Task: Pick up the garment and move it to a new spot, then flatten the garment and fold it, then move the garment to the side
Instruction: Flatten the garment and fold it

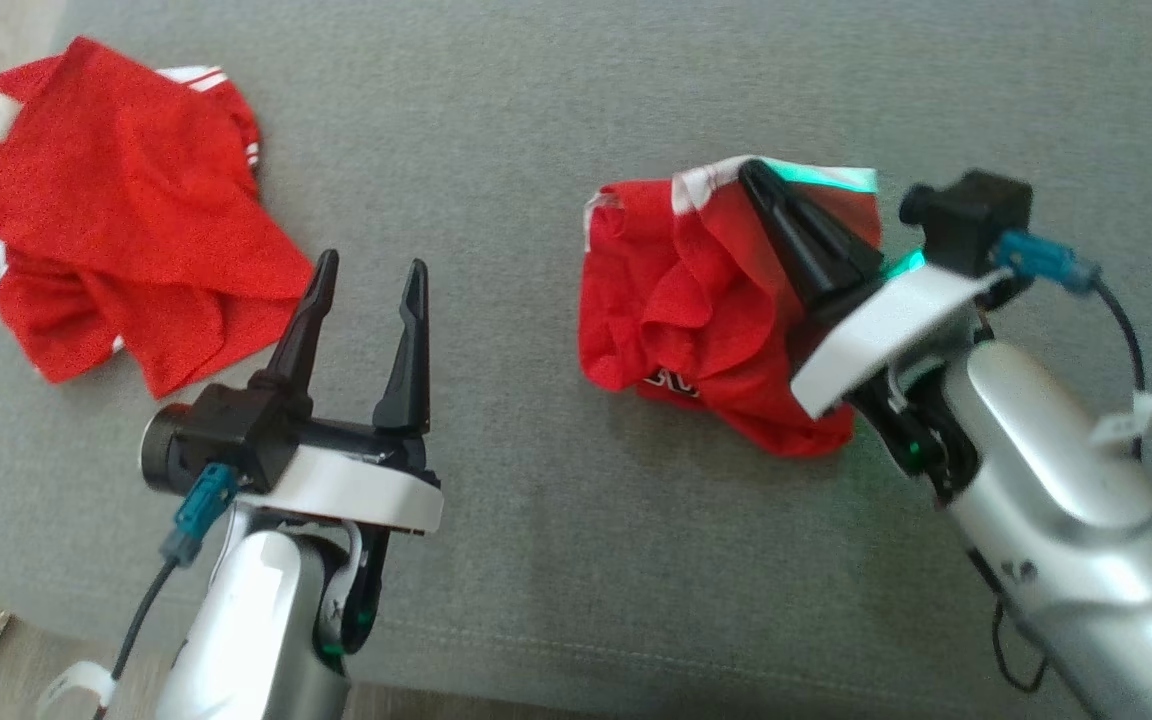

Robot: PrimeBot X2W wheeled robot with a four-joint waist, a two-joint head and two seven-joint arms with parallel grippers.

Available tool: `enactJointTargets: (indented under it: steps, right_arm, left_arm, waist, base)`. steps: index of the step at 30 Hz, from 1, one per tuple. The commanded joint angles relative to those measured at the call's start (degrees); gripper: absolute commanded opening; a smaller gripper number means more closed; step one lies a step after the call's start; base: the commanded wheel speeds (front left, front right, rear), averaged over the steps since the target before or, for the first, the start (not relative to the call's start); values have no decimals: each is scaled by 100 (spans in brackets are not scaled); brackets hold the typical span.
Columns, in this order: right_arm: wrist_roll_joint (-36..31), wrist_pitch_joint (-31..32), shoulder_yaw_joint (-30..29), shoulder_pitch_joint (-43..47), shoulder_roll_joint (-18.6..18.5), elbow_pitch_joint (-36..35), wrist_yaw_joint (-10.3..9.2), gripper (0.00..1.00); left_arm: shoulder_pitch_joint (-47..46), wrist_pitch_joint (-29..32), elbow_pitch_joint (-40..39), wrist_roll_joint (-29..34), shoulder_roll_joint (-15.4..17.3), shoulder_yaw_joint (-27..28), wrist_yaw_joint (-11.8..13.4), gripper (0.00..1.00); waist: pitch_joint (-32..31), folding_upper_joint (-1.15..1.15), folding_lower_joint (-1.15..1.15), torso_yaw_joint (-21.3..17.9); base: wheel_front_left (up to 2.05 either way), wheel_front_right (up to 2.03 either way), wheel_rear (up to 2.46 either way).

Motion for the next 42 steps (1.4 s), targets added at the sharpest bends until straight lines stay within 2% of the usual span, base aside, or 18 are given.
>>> enactJointTargets:
  steps: [1, 10, 18, 19, 20, 21, 25, 30, 36, 42]
  right_arm:
    - [106, -11, 166, -301, 37, 40, -4, 0]
    - [554, -521, 494, -1084, 202, 736, -4, 0]
    - [426, -1164, 246, -1031, 55, 718, -4, 0]
    - [372, -1204, 152, -939, 22, 655, -4, 7]
    - [326, -1231, 40, -824, -4, 588, -4, 44]
    - [263, -1257, -86, -707, -35, 501, -4, 98]
    - [-159, -1342, -738, -142, -122, 41, -4, 100]
    - [-836, -1267, -1624, 743, -56, -604, -4, 100]
    - [-1480, -910, -2582, 1837, 251, -1404, -4, 100]
    - [-1906, -584, -3134, 2685, 563, -1987, -4, 100]
  left_arm:
    - [-238, -30, -207, -56, 17, 141, -41, 100]
    - [-340, -30, -212, -115, -5, 57, -19, 100]
    - [-258, -30, -186, -107, -9, 109, 32, 100]
    - [-236, -30, -181, -95, -10, 122, 28, 100]
    - [-212, -30, -178, -80, -10, 139, 27, 100]
    - [-190, -30, -174, -66, -10, 160, 27, 100]
    - [-96, -30, -161, -3, 3, 250, 13, 100]
    - [3, -30, -132, 73, 46, 333, -1, 100]
    - [130, -30, -84, 113, 136, 428, -18, 100]
    - [283, -30, -3, 131, 222, 455, -32, 100]
  waist:
    - [57, 0, 0, 125]
    - [190, 0, 0, 323]
    - [3, 0, 0, 136]
    - [-33, 0, 0, 97]
    - [-70, 0, 0, 54]
    - [-103, 0, 0, 9]
    - [-231, 0, 0, -170]
    - [-397, 0, 0, -364]
    - [-600, 0, 0, -538]
    - [-796, 0, 0, -652]
  base:
    - [0, 0, 0]
    - [0, 0, 0]
    - [0, 0, 0]
    - [0, 0, 0]
    - [0, 0, 0]
    - [0, 0, 0]
    - [0, 0, 0]
    - [0, 0, 0]
    - [0, 0, 0]
    - [0, 0, 0]
